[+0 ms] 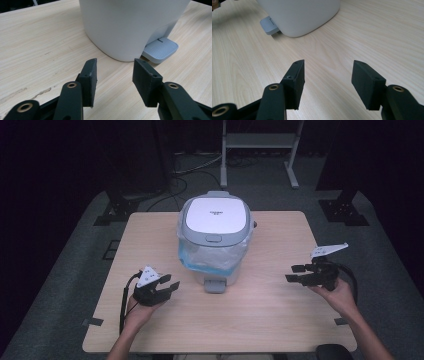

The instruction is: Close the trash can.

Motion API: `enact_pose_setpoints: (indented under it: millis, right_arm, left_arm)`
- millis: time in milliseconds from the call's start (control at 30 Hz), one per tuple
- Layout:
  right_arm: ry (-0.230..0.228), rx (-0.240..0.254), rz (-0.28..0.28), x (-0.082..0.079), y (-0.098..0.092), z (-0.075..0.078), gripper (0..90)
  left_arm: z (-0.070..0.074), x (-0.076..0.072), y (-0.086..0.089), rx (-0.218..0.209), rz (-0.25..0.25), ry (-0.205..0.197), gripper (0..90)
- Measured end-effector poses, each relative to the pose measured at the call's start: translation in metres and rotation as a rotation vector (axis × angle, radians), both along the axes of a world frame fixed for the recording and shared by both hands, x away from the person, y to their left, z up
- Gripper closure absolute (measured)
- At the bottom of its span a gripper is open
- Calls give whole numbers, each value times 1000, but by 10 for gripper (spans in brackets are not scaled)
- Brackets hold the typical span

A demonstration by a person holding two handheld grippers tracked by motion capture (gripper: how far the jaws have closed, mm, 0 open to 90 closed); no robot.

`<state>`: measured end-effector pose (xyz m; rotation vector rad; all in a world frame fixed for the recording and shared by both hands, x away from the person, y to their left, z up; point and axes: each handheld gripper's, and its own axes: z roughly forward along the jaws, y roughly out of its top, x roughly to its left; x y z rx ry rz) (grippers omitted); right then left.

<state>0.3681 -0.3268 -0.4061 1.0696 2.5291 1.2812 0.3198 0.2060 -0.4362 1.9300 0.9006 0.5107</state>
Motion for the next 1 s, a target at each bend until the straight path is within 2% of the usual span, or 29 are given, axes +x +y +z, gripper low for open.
enact_pose_setpoints:
  millis: [200, 333, 533, 633, 800, 867, 1000]
  right_arm:
    - [1, 3, -14, -6, -4, -7, 413]
    - [-14, 1, -15, -11, -4, -7, 412]
    - [-6, 5, -30, -15, -8, -15, 406]
    - [-20, -7, -29, -19, -8, -16, 404]
    - [-14, -11, -29, -26, -8, -23, 393]
    - [-20, -29, -27, -30, -6, -25, 381]
    - [-26, -26, -24, -34, -5, -27, 361]
  left_arm:
    - [-2, -3, 4, 2, 9, -5, 503]
    - [-4, -6, 8, -11, 17, -15, 480]
    - [-7, -12, 13, -15, 21, -24, 434]
    - [-8, -13, 13, -12, 24, -25, 410]
    - [-7, -15, 13, -19, 30, -34, 375]
    - [-8, -16, 13, -21, 30, -38, 358]
    - [-11, -17, 14, -26, 36, -32, 335]
